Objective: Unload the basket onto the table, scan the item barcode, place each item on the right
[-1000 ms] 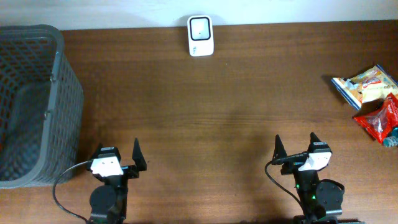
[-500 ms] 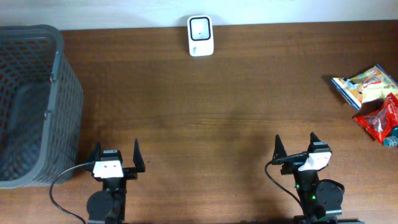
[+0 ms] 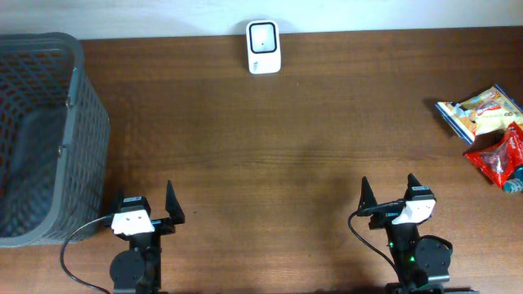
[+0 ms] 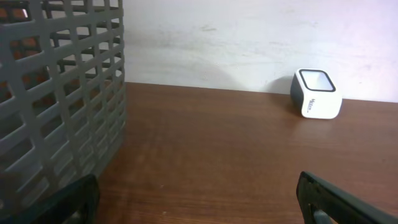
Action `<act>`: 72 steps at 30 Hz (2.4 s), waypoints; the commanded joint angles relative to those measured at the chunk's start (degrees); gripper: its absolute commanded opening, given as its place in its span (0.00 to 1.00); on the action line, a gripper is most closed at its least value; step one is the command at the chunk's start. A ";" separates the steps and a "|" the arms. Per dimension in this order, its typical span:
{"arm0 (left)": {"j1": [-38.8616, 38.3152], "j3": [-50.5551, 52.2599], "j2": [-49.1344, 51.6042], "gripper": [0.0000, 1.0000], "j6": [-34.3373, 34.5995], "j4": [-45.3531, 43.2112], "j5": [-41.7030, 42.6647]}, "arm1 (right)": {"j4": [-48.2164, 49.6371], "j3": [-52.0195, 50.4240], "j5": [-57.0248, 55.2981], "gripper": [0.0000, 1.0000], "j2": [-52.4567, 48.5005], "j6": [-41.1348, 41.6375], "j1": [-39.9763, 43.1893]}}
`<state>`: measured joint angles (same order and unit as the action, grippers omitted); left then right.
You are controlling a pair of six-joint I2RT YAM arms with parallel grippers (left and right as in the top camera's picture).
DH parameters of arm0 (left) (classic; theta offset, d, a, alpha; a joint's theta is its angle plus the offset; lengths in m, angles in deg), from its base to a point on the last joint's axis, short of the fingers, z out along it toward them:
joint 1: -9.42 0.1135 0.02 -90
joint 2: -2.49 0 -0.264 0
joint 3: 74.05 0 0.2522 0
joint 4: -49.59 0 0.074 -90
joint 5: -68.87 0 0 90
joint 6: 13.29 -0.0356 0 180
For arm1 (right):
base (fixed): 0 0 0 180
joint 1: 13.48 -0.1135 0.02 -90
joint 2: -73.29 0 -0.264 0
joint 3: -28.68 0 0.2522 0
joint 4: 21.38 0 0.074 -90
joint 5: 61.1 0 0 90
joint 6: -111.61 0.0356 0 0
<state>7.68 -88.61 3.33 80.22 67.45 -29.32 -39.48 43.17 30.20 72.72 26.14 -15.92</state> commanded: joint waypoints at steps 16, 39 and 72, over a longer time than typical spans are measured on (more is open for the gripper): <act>0.33 0.22 -0.55 0.99 -4.76 0.70 2.82 | -0.22 -0.42 -0.28 0.98 0.39 0.20 -0.07; 0.31 0.22 -0.55 0.99 -5.31 0.44 2.82 | -0.22 -0.42 -0.28 0.98 0.39 0.20 -0.07; 0.31 0.22 -0.55 0.99 -5.29 0.44 2.82 | -0.22 -0.42 -0.48 0.98 0.39 0.20 -0.09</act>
<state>7.68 -88.61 3.33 76.22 67.71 -27.31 -39.48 43.17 30.20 72.72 26.14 -15.92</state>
